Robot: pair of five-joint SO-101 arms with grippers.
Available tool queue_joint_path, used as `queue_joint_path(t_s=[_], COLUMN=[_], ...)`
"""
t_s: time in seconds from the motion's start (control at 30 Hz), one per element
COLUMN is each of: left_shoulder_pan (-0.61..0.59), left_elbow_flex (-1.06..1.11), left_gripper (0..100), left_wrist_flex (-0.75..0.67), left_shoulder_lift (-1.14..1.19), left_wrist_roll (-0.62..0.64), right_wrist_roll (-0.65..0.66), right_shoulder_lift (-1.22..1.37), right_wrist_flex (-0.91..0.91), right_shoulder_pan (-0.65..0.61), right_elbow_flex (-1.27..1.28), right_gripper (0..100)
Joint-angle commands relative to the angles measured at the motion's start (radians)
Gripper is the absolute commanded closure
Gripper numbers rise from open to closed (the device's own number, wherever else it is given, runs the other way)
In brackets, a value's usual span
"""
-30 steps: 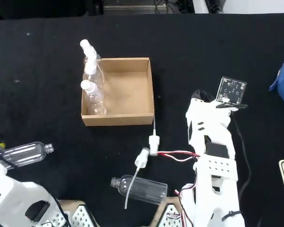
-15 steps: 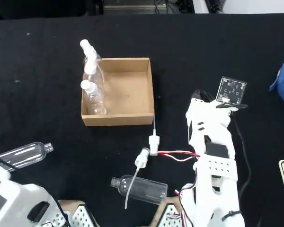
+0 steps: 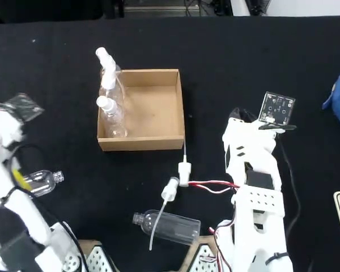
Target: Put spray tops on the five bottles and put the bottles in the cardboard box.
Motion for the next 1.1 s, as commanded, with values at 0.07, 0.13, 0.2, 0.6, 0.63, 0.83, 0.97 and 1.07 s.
queue_joint_path(t_s=[0.07,0.13,0.2,0.6,0.63,0.83,0.97,1.07], left_shoulder_pan=[0.124,0.139,0.137,-0.008,-0.016,-0.062,-0.113,-0.154], left_elbow_flex=[0.048,0.119,0.180,0.325,0.337,0.395,0.504,0.576], left_gripper=[78,78,78,77,77,78,78,78], left_wrist_flex=[-0.018,-0.071,-0.137,-0.361,-0.361,-0.414,-0.591,-0.721], left_shoulder_lift=[-0.046,-0.052,-0.052,-0.043,-0.043,-0.043,-0.043,-0.046], left_wrist_roll=[-0.097,-0.097,-0.097,-0.127,-0.153,-0.218,-0.218,-0.222], right_wrist_roll=[0.002,0.002,0.002,0.002,0.002,0.002,0.002,0.002], right_shoulder_lift=[-0.021,-0.019,-0.019,-0.019,-0.019,-0.019,-0.019,-0.019], right_wrist_flex=[-0.026,-0.025,-0.025,-0.028,-0.028,-0.028,-0.028,-0.028], right_shoulder_pan=[-0.020,-0.020,-0.020,-0.020,-0.020,-0.020,-0.020,-0.020], right_elbow_flex=[-0.008,-0.007,-0.007,-0.008,-0.008,-0.008,-0.008,-0.008], right_gripper=[97.3,97.3,97.3,97.3,97.3,97.3,97.3,97.3])
